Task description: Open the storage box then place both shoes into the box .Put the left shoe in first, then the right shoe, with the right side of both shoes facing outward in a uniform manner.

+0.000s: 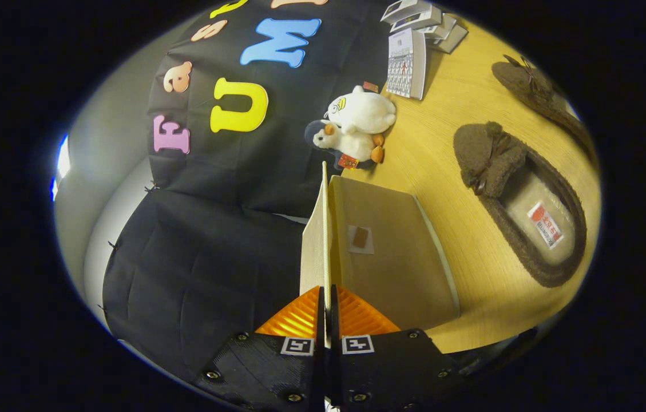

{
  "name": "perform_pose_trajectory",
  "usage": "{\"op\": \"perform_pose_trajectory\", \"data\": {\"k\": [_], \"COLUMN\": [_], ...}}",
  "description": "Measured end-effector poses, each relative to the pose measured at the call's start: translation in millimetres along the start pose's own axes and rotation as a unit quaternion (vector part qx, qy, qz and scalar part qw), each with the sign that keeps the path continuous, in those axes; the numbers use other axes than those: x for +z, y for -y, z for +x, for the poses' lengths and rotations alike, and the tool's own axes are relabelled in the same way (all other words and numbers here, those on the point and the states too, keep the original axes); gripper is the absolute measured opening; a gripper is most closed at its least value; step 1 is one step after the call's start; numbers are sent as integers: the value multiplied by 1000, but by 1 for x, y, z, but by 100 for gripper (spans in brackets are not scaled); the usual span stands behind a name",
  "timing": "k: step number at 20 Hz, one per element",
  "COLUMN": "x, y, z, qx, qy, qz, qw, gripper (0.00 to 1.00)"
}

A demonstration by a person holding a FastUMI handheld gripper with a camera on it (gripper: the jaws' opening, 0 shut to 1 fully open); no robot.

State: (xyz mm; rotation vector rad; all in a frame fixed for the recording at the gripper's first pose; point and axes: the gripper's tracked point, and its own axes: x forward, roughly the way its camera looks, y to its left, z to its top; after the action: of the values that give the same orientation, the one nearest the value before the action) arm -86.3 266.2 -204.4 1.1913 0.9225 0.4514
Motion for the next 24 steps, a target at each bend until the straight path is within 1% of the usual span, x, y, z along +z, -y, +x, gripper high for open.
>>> {"op": "perform_pose_trajectory", "data": {"k": [4,8,12,16,24], "x": [6,1,-8,-17,-51], "y": [-40,-82,-104,-131,-174], "z": [-1,4,13,29,60], "qx": [20,42,38,40,11], "qy": [-5,-16,-19,-19,-30], "qz": [-40,-70,-123,-135,-197], "qw": [999,997,992,990,980], "gripper": [3,3,4,4,4]}}
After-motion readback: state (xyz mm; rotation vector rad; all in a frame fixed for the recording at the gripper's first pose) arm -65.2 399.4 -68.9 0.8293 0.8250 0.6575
